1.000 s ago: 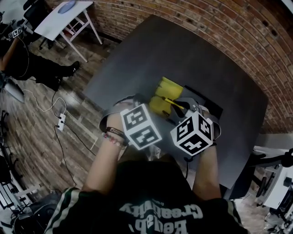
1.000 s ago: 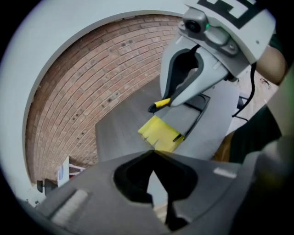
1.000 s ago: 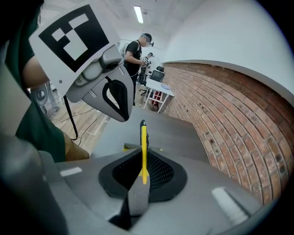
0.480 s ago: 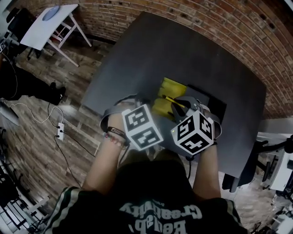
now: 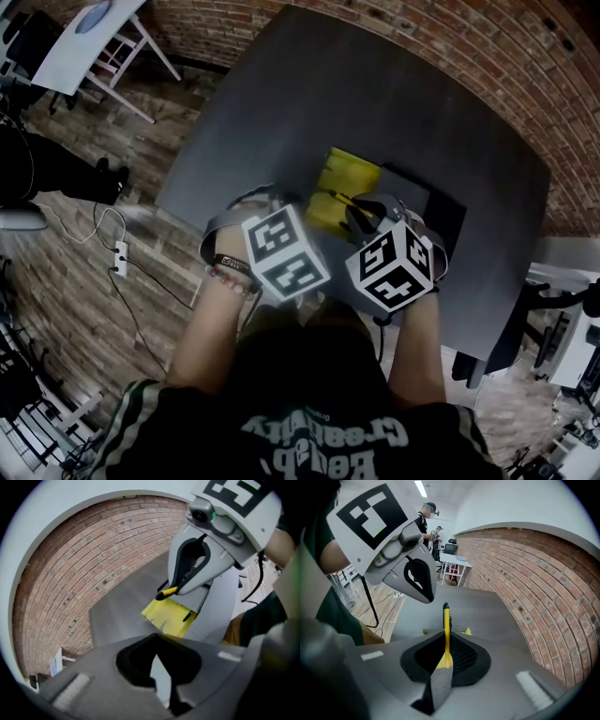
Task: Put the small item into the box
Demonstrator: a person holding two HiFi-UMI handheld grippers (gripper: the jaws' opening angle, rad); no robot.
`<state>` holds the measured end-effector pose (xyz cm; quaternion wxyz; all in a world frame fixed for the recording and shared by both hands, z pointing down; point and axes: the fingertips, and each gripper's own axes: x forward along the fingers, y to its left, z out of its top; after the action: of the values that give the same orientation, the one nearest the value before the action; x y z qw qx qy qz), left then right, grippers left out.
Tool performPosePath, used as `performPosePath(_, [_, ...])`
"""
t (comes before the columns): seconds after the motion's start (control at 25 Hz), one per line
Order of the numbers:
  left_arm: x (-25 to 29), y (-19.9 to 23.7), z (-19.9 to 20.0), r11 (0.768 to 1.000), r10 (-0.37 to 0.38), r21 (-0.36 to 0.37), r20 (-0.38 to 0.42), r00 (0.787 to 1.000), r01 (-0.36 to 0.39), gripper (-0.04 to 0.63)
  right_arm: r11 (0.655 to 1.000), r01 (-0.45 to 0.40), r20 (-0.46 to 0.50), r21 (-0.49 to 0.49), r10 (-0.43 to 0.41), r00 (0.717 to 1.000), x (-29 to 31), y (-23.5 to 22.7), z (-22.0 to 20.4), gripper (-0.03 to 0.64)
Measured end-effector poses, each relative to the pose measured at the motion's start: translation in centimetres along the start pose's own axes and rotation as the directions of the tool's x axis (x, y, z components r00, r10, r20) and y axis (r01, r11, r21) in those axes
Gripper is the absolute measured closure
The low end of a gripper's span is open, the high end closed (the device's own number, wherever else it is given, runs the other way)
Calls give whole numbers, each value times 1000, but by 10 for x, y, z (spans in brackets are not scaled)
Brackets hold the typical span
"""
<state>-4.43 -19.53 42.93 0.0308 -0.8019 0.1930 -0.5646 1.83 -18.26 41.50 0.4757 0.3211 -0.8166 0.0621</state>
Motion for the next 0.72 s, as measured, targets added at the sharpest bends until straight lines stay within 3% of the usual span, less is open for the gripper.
performPosePath(0.72, [56, 10, -5, 997, -37, -68, -50, 998, 33, 594, 994, -105, -31, 28, 105, 994, 56, -17, -27, 583])
